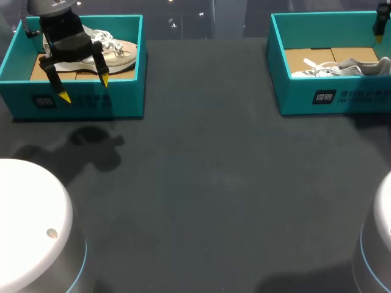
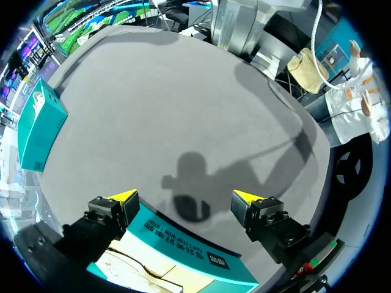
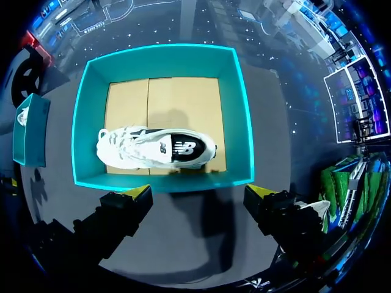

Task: Take the shoe out of the shoebox, open the shoe tongue, remove and reinsert the insole, then place the shoe into the shoebox

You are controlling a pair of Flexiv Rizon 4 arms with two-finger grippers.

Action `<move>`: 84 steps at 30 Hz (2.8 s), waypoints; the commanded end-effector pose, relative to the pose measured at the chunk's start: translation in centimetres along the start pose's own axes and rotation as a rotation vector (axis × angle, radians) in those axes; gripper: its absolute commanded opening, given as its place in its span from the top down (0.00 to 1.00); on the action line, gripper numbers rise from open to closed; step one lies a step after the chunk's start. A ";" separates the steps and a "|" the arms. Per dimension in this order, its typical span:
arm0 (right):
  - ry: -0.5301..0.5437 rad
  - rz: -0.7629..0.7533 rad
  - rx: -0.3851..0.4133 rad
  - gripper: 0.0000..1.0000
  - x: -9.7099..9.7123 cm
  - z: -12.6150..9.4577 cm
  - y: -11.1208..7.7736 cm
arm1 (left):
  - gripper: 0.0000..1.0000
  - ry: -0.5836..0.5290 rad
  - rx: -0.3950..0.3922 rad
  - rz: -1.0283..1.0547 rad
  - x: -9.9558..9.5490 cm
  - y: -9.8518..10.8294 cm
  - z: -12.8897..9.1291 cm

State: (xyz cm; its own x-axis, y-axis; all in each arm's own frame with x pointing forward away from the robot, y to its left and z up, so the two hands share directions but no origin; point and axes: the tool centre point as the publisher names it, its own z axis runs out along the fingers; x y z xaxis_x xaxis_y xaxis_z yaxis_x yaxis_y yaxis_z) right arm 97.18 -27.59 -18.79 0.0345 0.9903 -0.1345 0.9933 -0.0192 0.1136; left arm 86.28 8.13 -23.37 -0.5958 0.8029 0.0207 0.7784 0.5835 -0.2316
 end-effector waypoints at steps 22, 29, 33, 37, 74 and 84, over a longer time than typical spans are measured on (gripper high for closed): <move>-0.004 -0.012 0.010 0.00 0.0 -2.1 -0.9 | 0.00 -0.020 -0.121 0.040 0.0 3.8 -3.6; -0.004 -0.012 0.010 0.00 0.0 -2.1 -0.9 | 0.00 -0.023 -0.161 0.015 -0.2 8.0 -5.9; -0.004 -0.012 0.010 0.00 0.0 -2.1 -0.9 | 0.00 -0.003 -0.217 0.050 -0.2 11.5 -6.9; -0.004 -0.012 0.010 0.00 0.0 -2.1 -0.9 | 0.00 0.017 -0.265 0.078 -0.2 15.5 -8.0; -0.004 -0.012 0.010 0.00 0.0 -2.1 -0.9 | 0.00 -0.003 -0.333 0.403 -2.7 30.6 -9.4; -0.004 -0.012 0.010 0.00 0.0 -2.1 -0.9 | 0.00 -0.009 -0.337 0.425 -2.9 30.8 -9.2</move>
State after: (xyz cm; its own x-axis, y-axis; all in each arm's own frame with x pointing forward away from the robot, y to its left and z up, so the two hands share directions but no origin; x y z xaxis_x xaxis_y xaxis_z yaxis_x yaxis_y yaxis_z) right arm 96.07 -27.37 -16.84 0.0216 0.9901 -0.1389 0.9947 -0.0074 0.1023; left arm 113.70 24.85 -21.44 -0.2327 0.9725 -0.0094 0.9674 0.2325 0.1006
